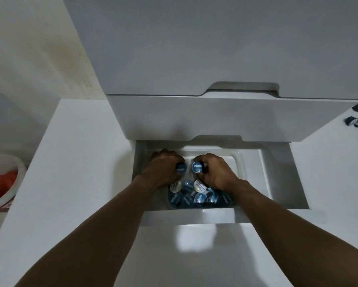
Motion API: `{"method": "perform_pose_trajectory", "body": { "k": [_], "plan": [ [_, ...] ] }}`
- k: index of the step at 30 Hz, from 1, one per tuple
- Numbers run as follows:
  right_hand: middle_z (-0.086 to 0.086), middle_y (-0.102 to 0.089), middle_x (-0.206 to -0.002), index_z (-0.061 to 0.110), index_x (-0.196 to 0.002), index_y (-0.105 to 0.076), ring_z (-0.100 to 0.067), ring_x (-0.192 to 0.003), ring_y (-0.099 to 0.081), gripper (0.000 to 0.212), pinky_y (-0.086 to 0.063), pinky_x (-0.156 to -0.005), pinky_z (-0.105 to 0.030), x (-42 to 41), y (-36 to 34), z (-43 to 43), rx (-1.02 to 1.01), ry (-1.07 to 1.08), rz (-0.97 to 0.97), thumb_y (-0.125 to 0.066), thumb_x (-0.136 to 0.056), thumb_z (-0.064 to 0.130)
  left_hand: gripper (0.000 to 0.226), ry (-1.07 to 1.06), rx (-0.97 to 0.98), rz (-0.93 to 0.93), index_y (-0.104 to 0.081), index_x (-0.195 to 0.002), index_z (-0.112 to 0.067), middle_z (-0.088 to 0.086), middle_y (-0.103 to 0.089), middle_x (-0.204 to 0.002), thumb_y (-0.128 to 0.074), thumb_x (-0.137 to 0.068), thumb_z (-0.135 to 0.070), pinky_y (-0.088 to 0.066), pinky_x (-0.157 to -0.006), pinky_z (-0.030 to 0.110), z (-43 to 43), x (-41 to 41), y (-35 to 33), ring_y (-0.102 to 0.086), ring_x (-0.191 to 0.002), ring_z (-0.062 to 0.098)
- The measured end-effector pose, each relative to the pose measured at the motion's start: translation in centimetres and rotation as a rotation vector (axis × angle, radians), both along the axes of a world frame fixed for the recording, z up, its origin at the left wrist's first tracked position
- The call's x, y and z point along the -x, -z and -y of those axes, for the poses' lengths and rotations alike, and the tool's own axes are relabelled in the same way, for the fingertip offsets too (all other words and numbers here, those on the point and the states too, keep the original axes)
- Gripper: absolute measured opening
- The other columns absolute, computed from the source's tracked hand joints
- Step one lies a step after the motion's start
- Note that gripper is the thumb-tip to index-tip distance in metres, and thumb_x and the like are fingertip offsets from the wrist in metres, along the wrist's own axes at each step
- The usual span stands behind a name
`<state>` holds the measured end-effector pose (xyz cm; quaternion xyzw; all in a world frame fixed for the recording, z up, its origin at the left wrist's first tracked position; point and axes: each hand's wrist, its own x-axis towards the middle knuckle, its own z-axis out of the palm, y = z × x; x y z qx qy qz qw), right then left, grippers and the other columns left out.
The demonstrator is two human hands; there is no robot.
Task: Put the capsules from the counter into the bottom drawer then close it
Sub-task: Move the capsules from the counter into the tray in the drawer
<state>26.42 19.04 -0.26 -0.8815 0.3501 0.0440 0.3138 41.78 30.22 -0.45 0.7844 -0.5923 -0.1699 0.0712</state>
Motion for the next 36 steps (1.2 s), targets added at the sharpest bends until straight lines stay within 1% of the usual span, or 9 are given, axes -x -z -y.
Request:
{"method": "perform_pose_trajectory", "body": {
  "k": [2, 7, 13, 16, 19, 24, 28, 32, 36],
  "plan": [
    [-0.005, -0.060, -0.119, 0.020, -0.124, -0.060, -0.023, -0.108, -0.056, 0.046, -0.041, -0.088, -0.023, -0.2, 0.1, 0.2, -0.003, -0.014, -0.008, -0.072, -0.080, 0.020, 0.040, -0.002, -0.032, 0.025, -0.058, -0.122, -0.027, -0.002, -0.060, -0.124, -0.061, -0.084, -0.038, -0.036, -0.099, 0.039, 0.0, 0.0, 0.2, -0.047, -0.116, 0.023],
    [-0.010, -0.058, -0.125, 0.017, -0.129, -0.057, -0.027, -0.114, -0.055, 0.049, -0.042, -0.096, -0.027, -0.8, 0.3, 0.4, -0.005, -0.064, -0.021, -0.069, -0.081, 0.014, 0.038, -0.016, -0.058, 0.066, -0.058, -0.124, -0.026, 0.000, -0.059, -0.125, -0.061, -0.086, -0.030, -0.032, -0.097, 0.038, 0.1, 0.1, 0.6, -0.041, -0.119, 0.025],
    [-0.009, -0.057, -0.128, 0.018, -0.132, -0.055, -0.026, -0.117, -0.054, 0.052, -0.042, -0.098, -0.027, -0.6, 0.8, 0.4, -0.022, -0.062, -0.030, -0.070, -0.082, 0.014, 0.040, -0.030, -0.077, 0.109, -0.057, -0.125, -0.027, 0.001, -0.060, -0.124, -0.060, -0.086, -0.031, -0.033, -0.097, 0.040, 0.1, 0.2, 0.8, -0.040, -0.119, 0.027],
    [-0.009, -0.058, -0.128, 0.020, -0.131, -0.056, -0.026, -0.114, -0.056, 0.048, -0.044, -0.098, -0.028, -0.5, 0.9, 0.5, -0.013, -0.055, -0.018, -0.067, -0.085, 0.017, 0.042, -0.026, -0.102, 0.100, -0.055, -0.127, -0.027, 0.001, -0.058, -0.126, -0.060, -0.086, -0.031, -0.034, -0.098, 0.043, 0.1, 0.1, 0.5, -0.039, -0.121, 0.027],
    [-0.008, -0.058, -0.129, 0.020, -0.131, -0.056, -0.025, -0.113, -0.057, 0.044, -0.044, -0.098, -0.029, -0.5, 1.0, 0.5, -0.013, -0.058, -0.016, -0.063, -0.088, 0.016, 0.042, -0.018, -0.109, 0.138, -0.055, -0.127, -0.030, 0.000, -0.058, -0.127, -0.060, -0.086, -0.032, -0.034, -0.097, 0.042, 0.0, 0.1, 0.4, -0.040, -0.120, 0.027],
    [-0.008, -0.058, -0.130, 0.020, -0.132, -0.056, -0.026, -0.117, -0.056, 0.045, -0.044, -0.102, -0.031, -0.6, 1.0, 0.2, -0.023, -0.068, -0.023, -0.061, -0.088, 0.011, 0.037, 0.013, -0.092, 0.193, -0.059, -0.122, -0.032, 0.000, -0.061, -0.123, -0.060, -0.085, -0.033, -0.033, -0.097, 0.041, 0.0, 0.1, 0.3, -0.043, -0.118, 0.027],
    [-0.008, -0.057, -0.131, 0.019, -0.132, -0.056, -0.026, -0.118, -0.056, 0.045, -0.044, -0.103, -0.032, -1.0, 1.0, -0.2, -0.023, -0.087, -0.031, -0.062, -0.089, 0.012, 0.029, 0.040, -0.113, 0.190, -0.063, -0.115, -0.028, 0.002, -0.062, -0.117, -0.059, -0.086, -0.032, -0.035, -0.095, 0.040, -0.2, -0.1, -0.1, -0.043, -0.116, 0.028],
    [-0.009, -0.057, -0.131, 0.019, -0.132, -0.057, -0.027, -0.116, -0.057, 0.044, -0.044, -0.100, -0.030, -1.4, 1.1, -0.8, -0.026, -0.099, -0.023, -0.062, -0.088, 0.012, 0.026, 0.069, -0.136, 0.162, -0.065, -0.110, -0.024, 0.004, -0.062, -0.116, -0.057, -0.087, -0.033, -0.037, -0.094, 0.041, -0.4, -0.4, -0.2, -0.043, -0.116, 0.028],
    [-0.009, -0.060, -0.129, 0.019, -0.130, -0.059, -0.026, -0.113, -0.059, 0.042, -0.044, -0.095, -0.028, -1.7, 1.0, -1.1, -0.031, -0.104, -0.011, -0.063, -0.088, 0.014, 0.021, 0.071, -0.136, 0.151, -0.066, -0.105, -0.025, 0.004, -0.062, -0.112, -0.057, -0.087, -0.031, -0.038, -0.092, 0.041, -0.4, -0.6, -0.1, -0.045, -0.112, 0.027]
  ]
}}
